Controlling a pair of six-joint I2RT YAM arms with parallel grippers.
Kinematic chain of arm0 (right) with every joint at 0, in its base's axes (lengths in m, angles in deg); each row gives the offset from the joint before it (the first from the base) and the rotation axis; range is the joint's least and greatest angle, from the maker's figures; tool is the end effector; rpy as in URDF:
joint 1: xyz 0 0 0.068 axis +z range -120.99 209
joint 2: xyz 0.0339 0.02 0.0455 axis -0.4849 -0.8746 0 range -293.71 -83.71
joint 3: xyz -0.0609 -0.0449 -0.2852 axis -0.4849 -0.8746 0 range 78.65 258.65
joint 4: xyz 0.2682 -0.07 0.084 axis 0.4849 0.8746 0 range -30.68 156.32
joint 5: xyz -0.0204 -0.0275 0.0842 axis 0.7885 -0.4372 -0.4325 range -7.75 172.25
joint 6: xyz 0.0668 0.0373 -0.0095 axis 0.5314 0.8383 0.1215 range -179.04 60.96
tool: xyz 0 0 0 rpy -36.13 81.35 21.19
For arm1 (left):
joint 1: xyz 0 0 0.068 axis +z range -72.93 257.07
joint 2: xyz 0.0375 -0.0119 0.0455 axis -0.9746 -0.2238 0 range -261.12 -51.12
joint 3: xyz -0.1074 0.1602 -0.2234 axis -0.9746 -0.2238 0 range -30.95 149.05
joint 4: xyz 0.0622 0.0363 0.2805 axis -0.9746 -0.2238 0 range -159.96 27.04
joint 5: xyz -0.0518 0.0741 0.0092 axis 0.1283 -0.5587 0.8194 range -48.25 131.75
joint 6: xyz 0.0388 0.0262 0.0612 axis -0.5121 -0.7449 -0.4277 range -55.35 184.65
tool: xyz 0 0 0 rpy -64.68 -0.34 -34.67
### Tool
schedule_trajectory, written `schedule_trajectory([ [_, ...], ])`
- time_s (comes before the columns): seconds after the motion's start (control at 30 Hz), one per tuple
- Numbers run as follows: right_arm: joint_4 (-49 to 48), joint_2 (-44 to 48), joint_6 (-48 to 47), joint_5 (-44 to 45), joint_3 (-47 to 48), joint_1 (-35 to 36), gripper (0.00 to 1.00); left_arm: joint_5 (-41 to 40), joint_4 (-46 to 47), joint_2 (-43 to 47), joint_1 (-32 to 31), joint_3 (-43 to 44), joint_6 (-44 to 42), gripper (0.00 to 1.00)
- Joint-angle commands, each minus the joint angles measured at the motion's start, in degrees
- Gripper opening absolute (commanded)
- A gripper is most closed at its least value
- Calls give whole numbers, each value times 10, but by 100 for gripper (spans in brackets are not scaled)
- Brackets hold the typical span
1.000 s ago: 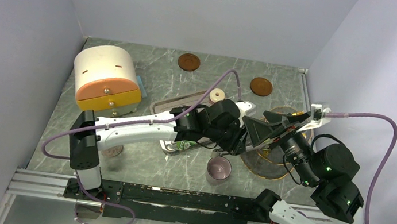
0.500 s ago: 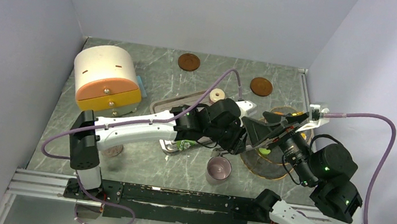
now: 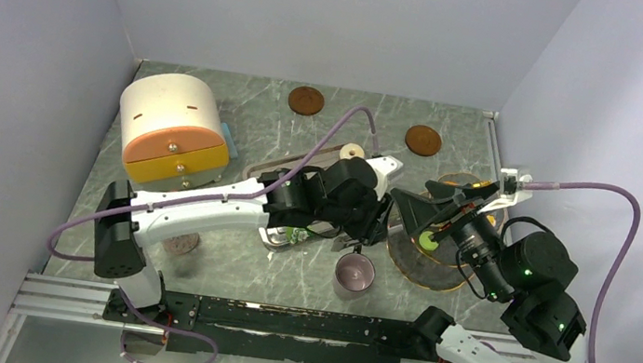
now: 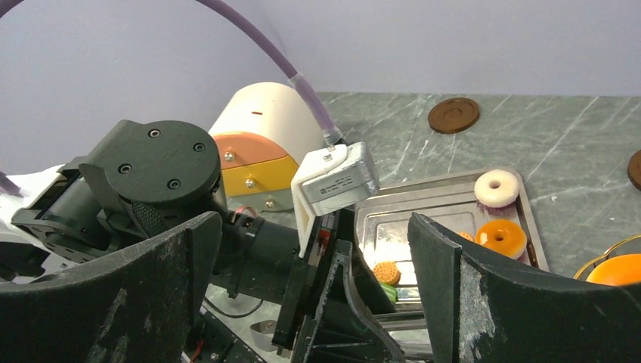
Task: Serve the afternoon tea
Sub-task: Place the desert on the desert table, then pick up the desert from the tray.
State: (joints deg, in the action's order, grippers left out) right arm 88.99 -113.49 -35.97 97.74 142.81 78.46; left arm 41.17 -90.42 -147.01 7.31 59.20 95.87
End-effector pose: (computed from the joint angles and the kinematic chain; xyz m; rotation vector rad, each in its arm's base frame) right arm 0.0788 0.0651 0.4720 -0.1294 1.5413 0.8149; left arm 0.1548 -0.4179 0.3548 0.7623 2.1998 -0.9636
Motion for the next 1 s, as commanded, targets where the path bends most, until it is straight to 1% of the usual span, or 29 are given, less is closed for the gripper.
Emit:
schedule_trajectory([
  [0.0, -6, -4, -8, 7, 2, 0, 98, -42, -11, 29, -4, -21, -7, 46],
  [0.3, -9, -11, -4, 3, -3, 0, 98, -96, -38, 61, -4, -63, -7, 45],
  [0.6, -15, -18, -2, 1, -11, 0, 98, -183, -107, 79, 0, -93, 4, 46],
  [0.73, -21, -15, -3, 2, -18, 0, 98, -202, -125, 84, 21, -117, 10, 47],
  [0.97, -23, -15, -4, 4, -23, 0, 98, -186, -113, 89, 86, -167, 2, 47],
])
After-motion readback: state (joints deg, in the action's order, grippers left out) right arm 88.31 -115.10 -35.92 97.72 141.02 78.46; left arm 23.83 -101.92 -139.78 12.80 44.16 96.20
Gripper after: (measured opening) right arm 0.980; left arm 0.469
